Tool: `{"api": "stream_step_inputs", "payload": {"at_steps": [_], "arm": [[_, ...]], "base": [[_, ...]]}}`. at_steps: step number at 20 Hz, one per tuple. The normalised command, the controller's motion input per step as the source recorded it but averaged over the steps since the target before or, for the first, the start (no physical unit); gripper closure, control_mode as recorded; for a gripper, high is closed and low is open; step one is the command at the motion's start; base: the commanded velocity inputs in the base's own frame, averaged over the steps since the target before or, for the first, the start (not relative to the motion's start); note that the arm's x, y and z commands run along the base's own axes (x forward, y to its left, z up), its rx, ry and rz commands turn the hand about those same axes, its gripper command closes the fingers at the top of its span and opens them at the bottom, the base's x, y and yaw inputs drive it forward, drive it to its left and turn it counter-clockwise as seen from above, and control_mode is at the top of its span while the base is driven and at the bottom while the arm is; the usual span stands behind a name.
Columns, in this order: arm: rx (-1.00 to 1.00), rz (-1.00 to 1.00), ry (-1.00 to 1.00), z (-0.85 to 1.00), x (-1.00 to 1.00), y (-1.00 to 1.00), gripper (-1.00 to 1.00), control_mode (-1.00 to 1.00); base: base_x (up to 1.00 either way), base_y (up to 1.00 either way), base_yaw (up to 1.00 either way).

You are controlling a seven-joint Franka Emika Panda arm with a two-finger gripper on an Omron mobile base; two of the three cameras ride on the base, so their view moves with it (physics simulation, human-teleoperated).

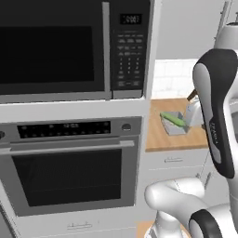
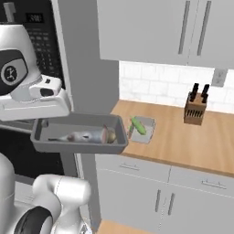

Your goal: Take the meat container that has the fish and place it on the second highest rack of the freezer. Then take the vegetable container that has the garlic and corn and place it on the highest rack of the freezer.

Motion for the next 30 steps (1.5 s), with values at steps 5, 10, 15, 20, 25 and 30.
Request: {"api": "stream_step_inputs", "payload": {"at_steps": [5,10,15,20,25,30], "arm": [[0.00,0.00,0.00,0.00,0.00,0.00,1.00,1.00],[0.00,0.00,0.00,0.00,0.00,0.00,1.00,1.00],[0.00,0.00,0.00,0.00,0.00,0.00,1.00,1.00],[0.00,0.00,0.00,0.00,0.00,0.00,1.00,1.00],[0.00,0.00,0.00,0.00,0.00,0.00,1.00,1.00],[0.00,0.00,0.00,0.00,0.00,0.00,1.00,1.00]], "base": [[-0.38,0.82,-0.02],[-0.38,0.86,-0.09],[-0.25,0.98,-0.10],[-0.23,1.00,-0.05],[-0.31,1.00,-0.01],[-0.35,1.00,0.00]]}}
